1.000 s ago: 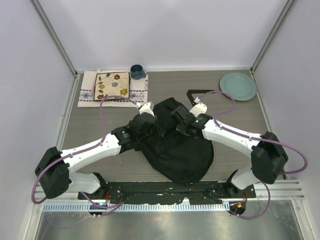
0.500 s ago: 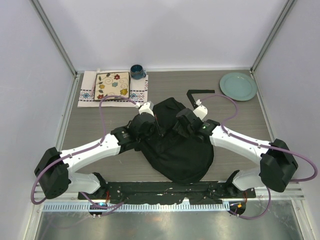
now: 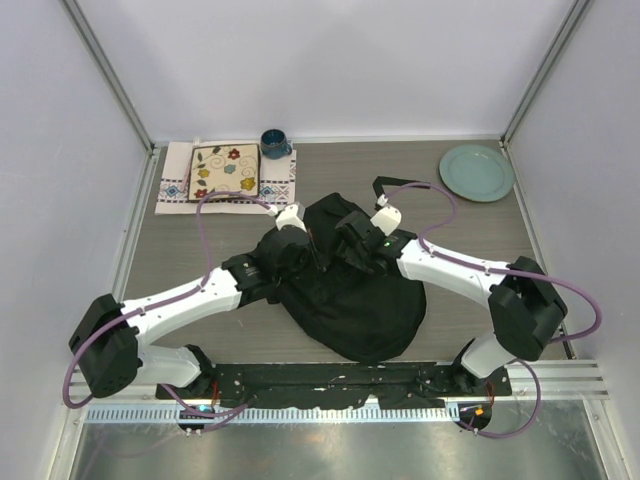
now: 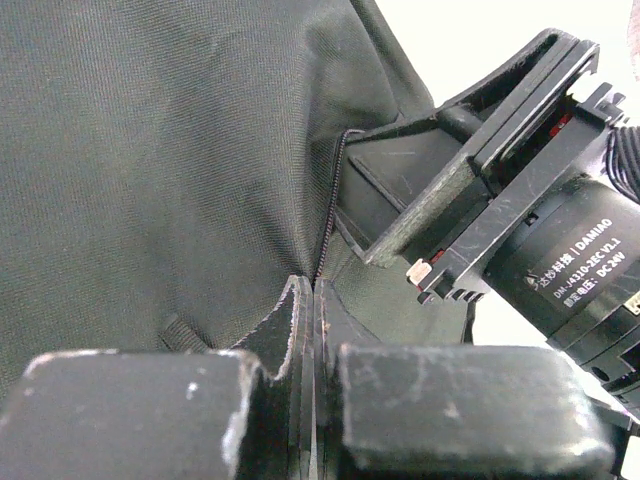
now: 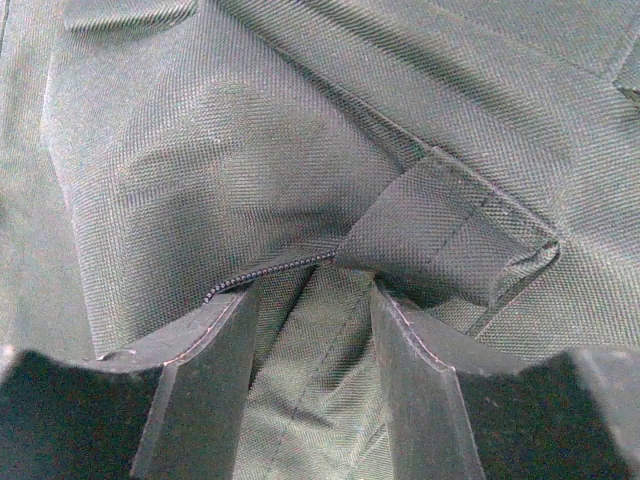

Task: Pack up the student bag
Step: Place the personal item in the student bag.

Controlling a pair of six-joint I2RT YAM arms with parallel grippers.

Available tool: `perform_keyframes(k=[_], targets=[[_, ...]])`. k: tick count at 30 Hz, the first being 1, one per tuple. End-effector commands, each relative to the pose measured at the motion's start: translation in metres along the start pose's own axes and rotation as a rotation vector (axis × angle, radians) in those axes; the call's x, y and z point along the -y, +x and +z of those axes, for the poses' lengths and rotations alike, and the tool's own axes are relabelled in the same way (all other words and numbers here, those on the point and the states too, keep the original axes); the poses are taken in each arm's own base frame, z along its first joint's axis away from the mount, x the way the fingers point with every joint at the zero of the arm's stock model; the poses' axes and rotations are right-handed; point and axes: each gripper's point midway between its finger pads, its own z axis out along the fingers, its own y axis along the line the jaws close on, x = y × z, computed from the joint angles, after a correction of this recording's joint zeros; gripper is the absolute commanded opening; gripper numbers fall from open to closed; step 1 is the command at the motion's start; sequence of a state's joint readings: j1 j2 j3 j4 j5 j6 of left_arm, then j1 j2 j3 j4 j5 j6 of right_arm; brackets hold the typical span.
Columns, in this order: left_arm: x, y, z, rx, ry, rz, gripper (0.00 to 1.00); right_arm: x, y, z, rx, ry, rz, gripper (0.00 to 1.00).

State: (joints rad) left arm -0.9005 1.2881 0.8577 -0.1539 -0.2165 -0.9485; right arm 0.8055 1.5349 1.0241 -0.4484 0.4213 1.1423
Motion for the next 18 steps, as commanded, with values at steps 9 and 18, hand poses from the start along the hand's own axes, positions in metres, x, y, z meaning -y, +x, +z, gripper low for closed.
perform_keyframes(k=[9, 18], targets=[[-0.034, 0.014, 0.015, 0.010, -0.112, -0.058, 0.00, 0.033, 0.024, 0.041, -0.044, 0.194, -0.064, 0.44], [-0.064, 0.032, 0.019, 0.003, -0.174, -0.096, 0.00, 0.055, 0.040, 0.060, -0.090, 0.278, -0.227, 0.36]])
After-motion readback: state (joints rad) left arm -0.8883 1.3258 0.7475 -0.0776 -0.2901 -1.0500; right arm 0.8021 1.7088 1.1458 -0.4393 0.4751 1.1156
